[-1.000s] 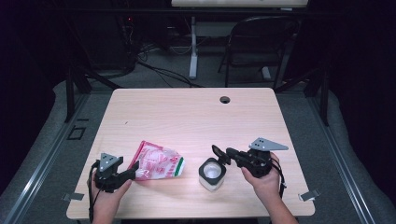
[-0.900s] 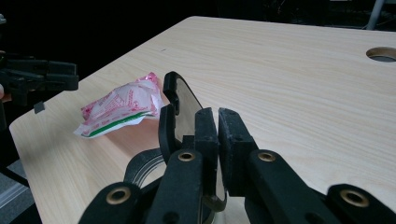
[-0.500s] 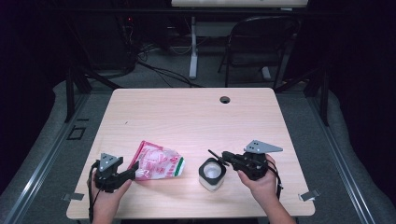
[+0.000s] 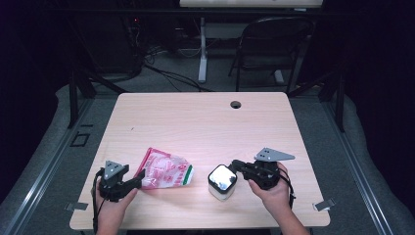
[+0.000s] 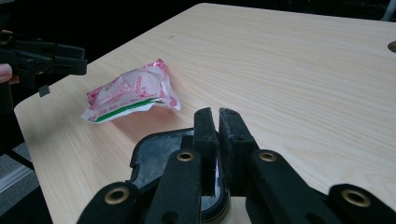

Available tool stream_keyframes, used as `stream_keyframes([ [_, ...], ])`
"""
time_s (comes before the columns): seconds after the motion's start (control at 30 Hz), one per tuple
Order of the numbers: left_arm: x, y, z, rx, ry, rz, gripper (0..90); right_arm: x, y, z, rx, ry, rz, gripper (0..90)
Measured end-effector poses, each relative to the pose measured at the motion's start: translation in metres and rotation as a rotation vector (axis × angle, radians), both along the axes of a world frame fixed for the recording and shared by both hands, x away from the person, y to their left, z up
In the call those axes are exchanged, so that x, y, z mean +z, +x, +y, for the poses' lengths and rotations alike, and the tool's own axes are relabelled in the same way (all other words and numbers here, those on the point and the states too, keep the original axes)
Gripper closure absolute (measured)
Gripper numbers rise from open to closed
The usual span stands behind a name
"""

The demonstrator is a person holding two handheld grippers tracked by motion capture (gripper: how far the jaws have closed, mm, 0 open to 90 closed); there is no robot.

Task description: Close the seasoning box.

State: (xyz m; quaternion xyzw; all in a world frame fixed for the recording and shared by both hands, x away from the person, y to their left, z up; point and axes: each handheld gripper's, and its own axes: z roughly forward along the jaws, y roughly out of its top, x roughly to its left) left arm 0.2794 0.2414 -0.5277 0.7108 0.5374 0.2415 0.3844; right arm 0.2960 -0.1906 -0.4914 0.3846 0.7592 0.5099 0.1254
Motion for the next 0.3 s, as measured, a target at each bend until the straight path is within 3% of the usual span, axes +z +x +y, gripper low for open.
stream_keyframes([
  [0.2, -0.0003, 0.0007, 0.0018, 0.006, -0.002, 0.000, 35.8, 0.0002, 0.0005, -0.0019, -0.006, -0.003, -0.004, 82.9],
  [0.3, -0.0001, 0.0017, 0.0027, 0.007, -0.005, 0.000, 36.3, -0.0002, 0.0017, -0.0043, -0.013, -0.003, -0.002, 76.6],
])
